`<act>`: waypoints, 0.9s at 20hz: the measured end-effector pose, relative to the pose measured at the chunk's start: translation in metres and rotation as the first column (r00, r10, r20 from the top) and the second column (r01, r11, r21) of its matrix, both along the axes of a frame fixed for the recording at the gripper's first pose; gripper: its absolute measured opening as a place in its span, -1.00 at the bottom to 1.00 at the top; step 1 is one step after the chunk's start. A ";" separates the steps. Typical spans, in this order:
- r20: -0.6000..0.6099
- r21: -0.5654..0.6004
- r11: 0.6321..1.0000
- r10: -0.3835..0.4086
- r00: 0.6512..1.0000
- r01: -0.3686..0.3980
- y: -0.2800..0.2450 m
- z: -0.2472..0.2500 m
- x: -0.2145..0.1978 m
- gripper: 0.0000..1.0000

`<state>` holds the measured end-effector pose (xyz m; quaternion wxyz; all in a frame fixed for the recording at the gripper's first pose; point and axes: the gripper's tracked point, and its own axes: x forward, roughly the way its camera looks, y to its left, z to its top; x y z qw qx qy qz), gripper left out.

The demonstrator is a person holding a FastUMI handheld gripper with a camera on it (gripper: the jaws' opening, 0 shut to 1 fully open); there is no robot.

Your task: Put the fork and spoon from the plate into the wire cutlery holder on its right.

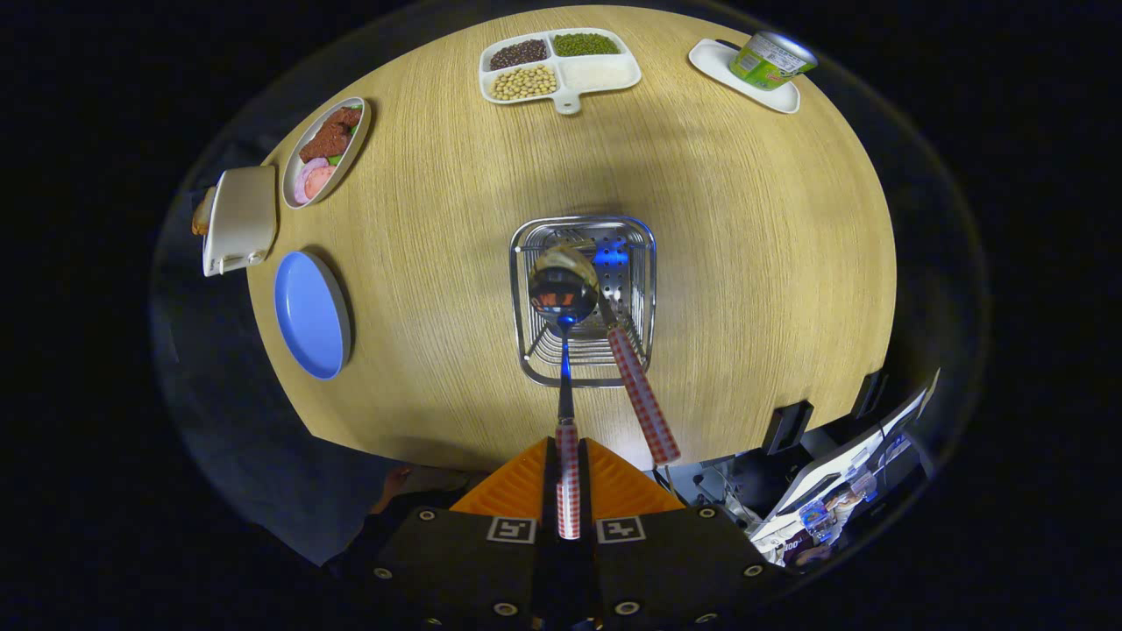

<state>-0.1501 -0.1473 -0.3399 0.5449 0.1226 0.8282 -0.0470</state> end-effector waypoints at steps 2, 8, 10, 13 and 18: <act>0.005 -0.003 1.000 -0.007 1.000 0.007 -0.002 0.001 0.007 -0.76; 0.089 0.013 0.996 -0.084 0.992 0.084 -0.002 0.009 0.037 -0.81; 0.138 0.031 0.993 -0.121 0.983 0.118 -0.001 0.013 0.049 -0.81; 0.238 -0.002 0.990 -0.134 0.962 0.138 -0.010 0.027 0.062 -0.77; 0.480 0.031 0.990 -0.134 0.867 0.135 0.000 0.075 0.100 -0.50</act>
